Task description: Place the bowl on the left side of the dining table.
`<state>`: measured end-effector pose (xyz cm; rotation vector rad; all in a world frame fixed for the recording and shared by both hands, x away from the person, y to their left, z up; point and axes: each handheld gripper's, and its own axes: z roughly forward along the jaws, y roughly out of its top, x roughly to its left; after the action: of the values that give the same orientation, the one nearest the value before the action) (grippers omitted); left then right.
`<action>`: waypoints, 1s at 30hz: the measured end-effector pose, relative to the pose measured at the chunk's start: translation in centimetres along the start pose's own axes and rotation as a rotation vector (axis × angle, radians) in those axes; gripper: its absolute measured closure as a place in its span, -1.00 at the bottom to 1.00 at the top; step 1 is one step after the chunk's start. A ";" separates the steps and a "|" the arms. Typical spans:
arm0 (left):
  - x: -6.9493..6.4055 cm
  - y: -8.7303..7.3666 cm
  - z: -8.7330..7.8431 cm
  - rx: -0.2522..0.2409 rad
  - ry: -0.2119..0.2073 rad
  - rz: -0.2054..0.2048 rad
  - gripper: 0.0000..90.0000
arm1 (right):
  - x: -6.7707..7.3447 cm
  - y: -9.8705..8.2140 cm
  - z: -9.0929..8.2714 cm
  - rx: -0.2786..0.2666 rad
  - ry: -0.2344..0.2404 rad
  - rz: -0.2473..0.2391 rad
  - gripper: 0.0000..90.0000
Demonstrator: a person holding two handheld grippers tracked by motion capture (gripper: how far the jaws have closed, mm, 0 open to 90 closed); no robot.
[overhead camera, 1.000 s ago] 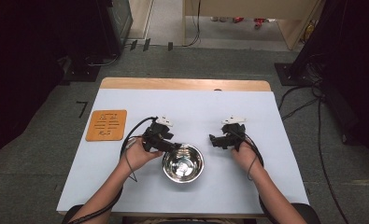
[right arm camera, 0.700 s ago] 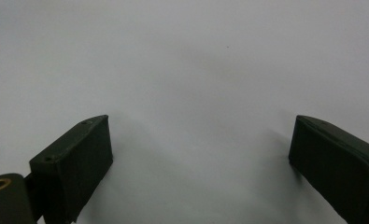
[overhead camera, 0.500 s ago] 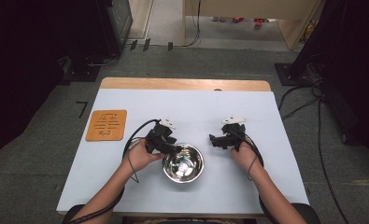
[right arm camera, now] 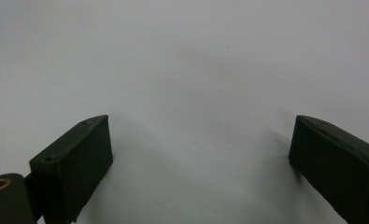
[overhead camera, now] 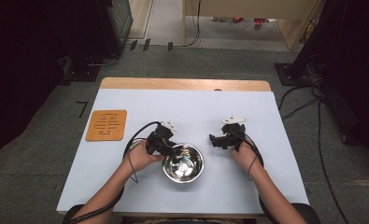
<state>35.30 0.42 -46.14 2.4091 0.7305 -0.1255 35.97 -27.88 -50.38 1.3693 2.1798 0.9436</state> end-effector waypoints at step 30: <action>1.1 0.4 -0.8 0.030 -0.153 -0.140 0.87 | 0.0 0.0 0.0 0.001 0.000 -0.002 -0.87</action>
<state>36.37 1.18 -45.60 2.3444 0.8306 -0.3760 35.98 -27.90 -50.37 1.3669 2.1814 0.9416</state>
